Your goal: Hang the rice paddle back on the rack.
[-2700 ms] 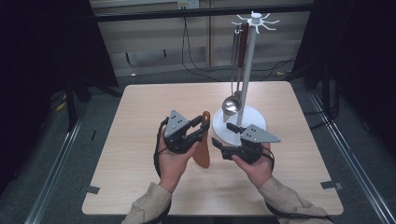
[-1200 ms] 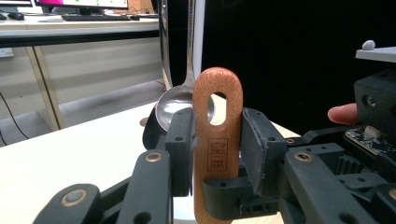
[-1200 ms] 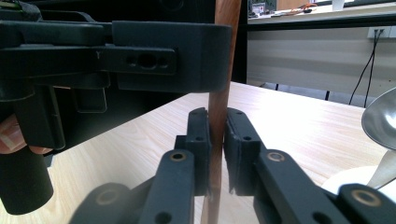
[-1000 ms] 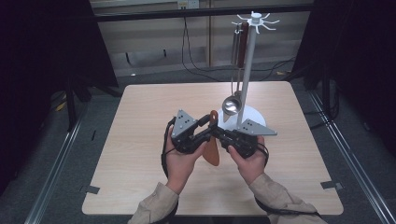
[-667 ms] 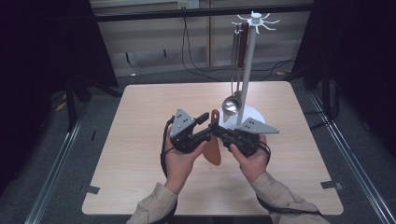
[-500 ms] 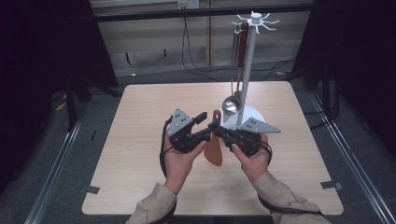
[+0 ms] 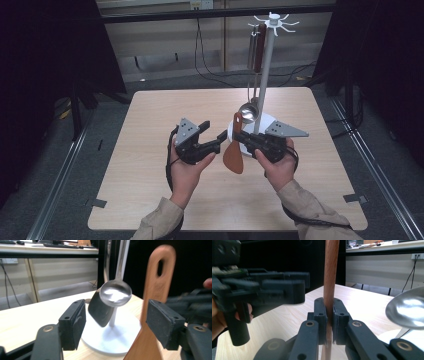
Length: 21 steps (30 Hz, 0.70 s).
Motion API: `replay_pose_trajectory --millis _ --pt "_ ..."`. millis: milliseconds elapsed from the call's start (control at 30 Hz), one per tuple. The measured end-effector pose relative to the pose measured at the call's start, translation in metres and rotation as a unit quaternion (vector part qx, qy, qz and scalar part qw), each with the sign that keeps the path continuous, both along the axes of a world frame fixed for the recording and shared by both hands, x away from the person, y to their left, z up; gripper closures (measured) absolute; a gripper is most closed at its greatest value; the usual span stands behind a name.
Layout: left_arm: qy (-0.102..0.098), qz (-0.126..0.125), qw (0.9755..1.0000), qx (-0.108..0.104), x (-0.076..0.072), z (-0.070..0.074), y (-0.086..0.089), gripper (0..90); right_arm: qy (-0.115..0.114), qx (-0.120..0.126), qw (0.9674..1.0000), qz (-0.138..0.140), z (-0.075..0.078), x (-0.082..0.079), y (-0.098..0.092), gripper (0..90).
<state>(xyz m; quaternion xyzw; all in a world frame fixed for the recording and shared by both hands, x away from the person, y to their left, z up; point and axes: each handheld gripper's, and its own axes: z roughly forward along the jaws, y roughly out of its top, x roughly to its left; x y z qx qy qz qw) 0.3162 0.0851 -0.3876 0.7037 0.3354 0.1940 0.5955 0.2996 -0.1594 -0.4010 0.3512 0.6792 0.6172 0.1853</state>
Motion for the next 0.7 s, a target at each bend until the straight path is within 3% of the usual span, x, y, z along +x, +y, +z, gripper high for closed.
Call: replay_pose_trajectory --millis 433,500,633,700 --pt "0.009 0.022 0.9994 0.026 0.004 -0.016 0.016 24.2 -0.01 0.01 0.9999 0.009 0.018 0.007 -0.015 85.1" --pt "0.013 0.024 0.9995 0.013 0.004 -0.018 0.017 22.8 -0.01 0.012 0.9998 0.011 0.022 0.008 -0.016 85.1" --pt "0.016 0.027 0.9989 0.034 0.006 -0.022 0.021 20.8 -0.011 0.013 0.9997 0.015 0.029 0.011 -0.02 85.1" --pt "0.016 0.03 0.9991 0.024 0.006 -0.024 0.02 20.2 -0.012 0.013 0.9997 0.017 0.029 0.012 -0.021 85.1"
